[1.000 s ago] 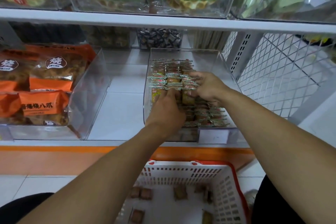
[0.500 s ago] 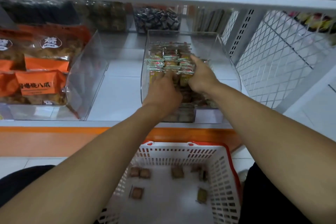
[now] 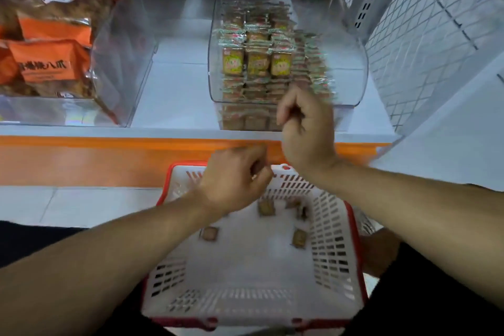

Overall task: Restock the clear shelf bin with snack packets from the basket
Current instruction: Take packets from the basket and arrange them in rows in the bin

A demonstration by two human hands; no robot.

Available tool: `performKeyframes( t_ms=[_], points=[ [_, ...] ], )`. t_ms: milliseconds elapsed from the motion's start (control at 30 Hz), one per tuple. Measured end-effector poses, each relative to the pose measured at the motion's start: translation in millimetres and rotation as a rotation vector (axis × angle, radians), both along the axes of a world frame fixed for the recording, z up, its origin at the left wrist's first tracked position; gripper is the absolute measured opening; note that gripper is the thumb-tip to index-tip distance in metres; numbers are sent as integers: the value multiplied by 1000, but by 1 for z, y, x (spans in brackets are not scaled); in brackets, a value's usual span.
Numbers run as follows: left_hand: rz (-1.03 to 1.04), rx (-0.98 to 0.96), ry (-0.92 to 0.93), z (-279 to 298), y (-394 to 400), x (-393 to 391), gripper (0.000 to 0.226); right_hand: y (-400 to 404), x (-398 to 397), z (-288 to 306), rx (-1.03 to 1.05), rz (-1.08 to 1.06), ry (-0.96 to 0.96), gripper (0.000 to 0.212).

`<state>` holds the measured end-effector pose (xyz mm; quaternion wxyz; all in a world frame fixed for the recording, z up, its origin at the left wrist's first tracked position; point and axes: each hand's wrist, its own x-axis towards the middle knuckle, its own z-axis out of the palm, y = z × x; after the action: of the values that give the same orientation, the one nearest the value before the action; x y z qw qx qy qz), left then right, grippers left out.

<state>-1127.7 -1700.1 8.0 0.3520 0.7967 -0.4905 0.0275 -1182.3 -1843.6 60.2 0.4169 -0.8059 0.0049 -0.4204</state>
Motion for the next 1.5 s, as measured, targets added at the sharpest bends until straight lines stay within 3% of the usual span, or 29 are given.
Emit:
performKeyframes(
  t_ms=[67, 100, 133, 200, 267, 433, 700, 767, 833, 900, 967, 1033, 1133, 1267, 1400, 1500],
  points=[
    [0, 541, 35, -51, 19, -3, 8, 14, -30, -61, -112, 103, 449, 23],
    [9, 769, 66, -77, 32, -4, 12, 16, -45, -97, -246, 152, 763, 24],
    [9, 936, 108, -102, 46, -5, 31, 14, -61, -134, -415, 203, 1077, 27],
    [-19, 1097, 171, -143, 76, -5, 45, 7, -93, -199, -694, 296, 1490, 42],
    [-81, 1188, 149, -174, 98, -5, 48, 1, -115, -244, -843, 338, 1634, 49],
    [-72, 1163, 216, -223, 108, 9, 47, -11, -122, -300, -925, 252, 1686, 48],
    [12, 1235, 97, -278, 95, 17, 36, -14, -130, -331, -957, 231, 1709, 33],
    [54, 1232, 94, -286, 93, 17, 30, -10, -126, -326, -726, 45, 1594, 29],
    [126, 1161, 142, -290, 93, 17, 32, 3, -122, -317, -311, -344, 1304, 25],
    [271, 883, 231, -289, 92, 14, 38, 19, -111, -311, 62, -671, 1091, 34],
    [428, 612, 329, -285, 86, 10, 52, 25, -98, -311, 322, -855, 1029, 44],
    [513, 578, 448, -282, 74, 11, 67, 21, -85, -314, 493, -927, 1046, 52],
    [543, 744, 529, -286, 59, 21, 67, 11, -68, -324, 552, -951, 1139, 57],
    [503, 886, 566, -288, 48, 33, 44, -9, -58, -337, 707, -881, 1192, 43],
    [432, 955, 508, -289, 44, 32, 43, -7, -58, -338, 590, -970, 1195, 51],
    [416, 896, 559, -291, 42, 30, 53, 2, -63, -336, 555, -833, 1175, 54]
  ],
)
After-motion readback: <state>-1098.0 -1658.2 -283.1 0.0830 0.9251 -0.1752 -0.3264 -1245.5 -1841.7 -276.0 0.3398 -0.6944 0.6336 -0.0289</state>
